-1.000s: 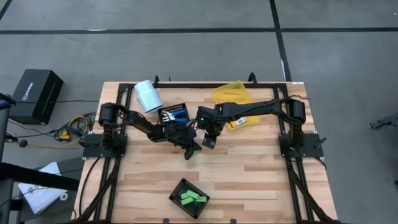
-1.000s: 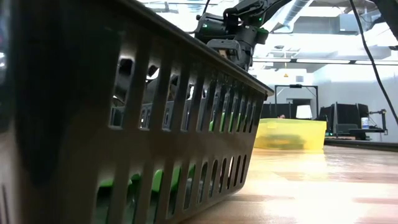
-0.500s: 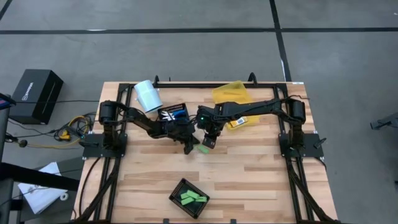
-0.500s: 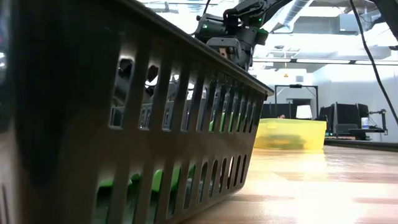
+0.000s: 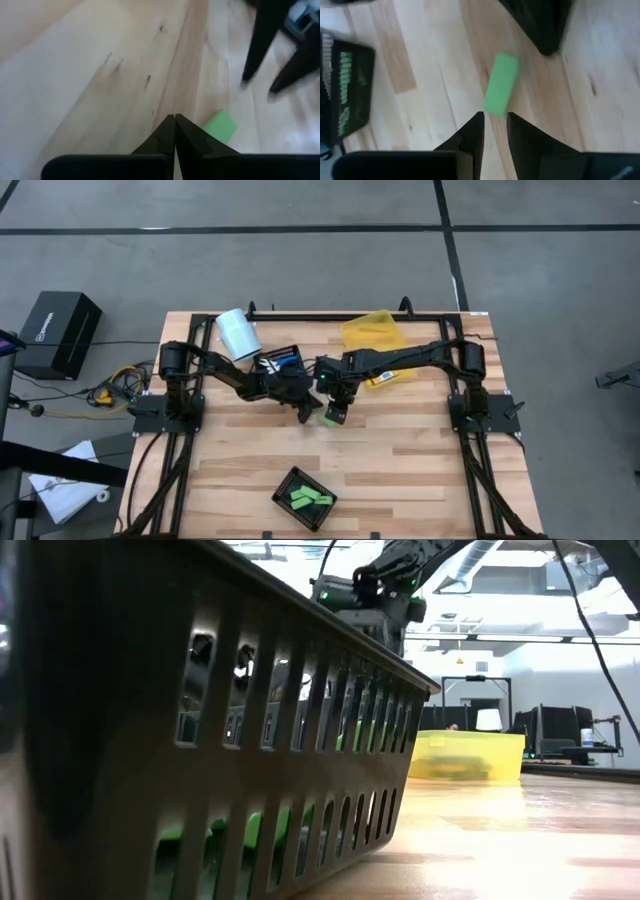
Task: Pick & Place School Supplies
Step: Put the green eraser into the bottom black bin
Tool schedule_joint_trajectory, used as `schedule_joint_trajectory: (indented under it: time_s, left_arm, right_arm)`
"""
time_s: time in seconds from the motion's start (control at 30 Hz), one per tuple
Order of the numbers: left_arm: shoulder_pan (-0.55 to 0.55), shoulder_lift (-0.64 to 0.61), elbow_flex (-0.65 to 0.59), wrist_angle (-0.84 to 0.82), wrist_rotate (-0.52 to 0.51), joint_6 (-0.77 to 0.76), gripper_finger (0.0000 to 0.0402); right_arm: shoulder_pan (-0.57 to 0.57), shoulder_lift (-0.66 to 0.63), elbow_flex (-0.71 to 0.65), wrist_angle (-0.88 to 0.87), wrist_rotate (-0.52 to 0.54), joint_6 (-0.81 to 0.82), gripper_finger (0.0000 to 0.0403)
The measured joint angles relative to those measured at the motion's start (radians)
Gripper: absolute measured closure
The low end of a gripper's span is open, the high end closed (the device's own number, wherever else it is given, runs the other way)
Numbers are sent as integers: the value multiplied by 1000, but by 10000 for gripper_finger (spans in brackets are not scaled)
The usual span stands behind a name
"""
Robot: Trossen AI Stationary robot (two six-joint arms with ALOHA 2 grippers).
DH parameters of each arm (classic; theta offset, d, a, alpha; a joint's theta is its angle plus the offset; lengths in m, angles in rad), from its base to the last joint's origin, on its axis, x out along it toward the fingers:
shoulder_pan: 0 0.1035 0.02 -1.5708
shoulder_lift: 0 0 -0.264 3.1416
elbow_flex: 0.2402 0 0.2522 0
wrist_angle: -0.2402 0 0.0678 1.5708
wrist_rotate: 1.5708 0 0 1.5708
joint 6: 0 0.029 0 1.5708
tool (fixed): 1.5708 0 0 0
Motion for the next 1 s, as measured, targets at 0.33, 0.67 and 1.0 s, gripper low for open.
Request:
schedule_joint_trajectory:
  time_s: [0.33,0.67,1.0]
  left_arm:
    - [7,-157,-68,-93,46,-127,400]
    - [34,-359,-314,-107,-23,-201,400]
    - [34,-555,-471,-119,-120,-295,400]
  right_arm:
    - [0,57,1,99,24,9,354]
    - [-8,57,1,133,28,30,388]
    - [9,157,6,163,-91,36,402]
